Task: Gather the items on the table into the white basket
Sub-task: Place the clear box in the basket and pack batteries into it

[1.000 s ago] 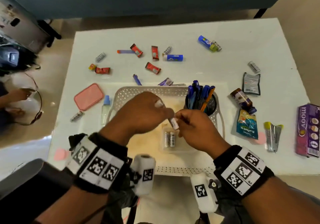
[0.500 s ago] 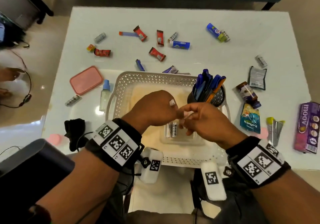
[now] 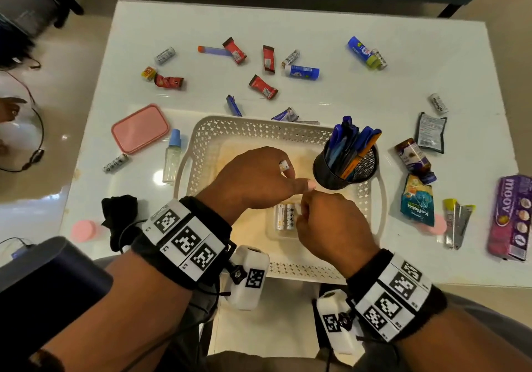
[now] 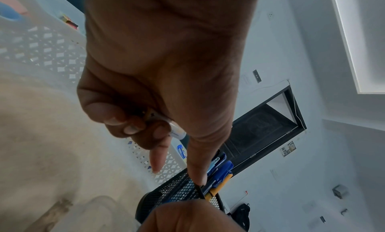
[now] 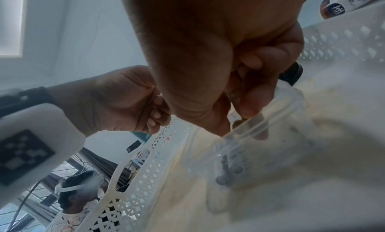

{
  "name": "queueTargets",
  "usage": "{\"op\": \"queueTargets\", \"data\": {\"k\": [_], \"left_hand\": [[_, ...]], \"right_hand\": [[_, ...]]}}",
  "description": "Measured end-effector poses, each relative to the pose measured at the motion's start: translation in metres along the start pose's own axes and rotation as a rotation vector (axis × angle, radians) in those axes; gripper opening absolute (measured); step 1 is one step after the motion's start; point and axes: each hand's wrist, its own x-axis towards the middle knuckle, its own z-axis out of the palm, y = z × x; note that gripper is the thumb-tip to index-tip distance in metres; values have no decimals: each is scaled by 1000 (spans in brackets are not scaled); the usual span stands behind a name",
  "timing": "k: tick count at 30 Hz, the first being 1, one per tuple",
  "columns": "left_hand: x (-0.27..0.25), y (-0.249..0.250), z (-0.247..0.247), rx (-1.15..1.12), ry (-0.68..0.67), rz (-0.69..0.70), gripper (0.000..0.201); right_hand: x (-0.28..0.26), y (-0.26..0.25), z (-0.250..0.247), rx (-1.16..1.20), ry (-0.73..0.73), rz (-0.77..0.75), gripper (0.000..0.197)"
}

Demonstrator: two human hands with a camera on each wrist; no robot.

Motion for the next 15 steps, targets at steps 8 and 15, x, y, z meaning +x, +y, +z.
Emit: {"op": "queueTargets", "data": {"k": [8,15], "left_hand": [[-1,1,0,11,-17,-12,37],[-1,2,4,-35,-81,-18,25]], "right_hand": [[2,6,3,34,-30,-23,9],[4,9,-10,168,14,-28,12]]}}
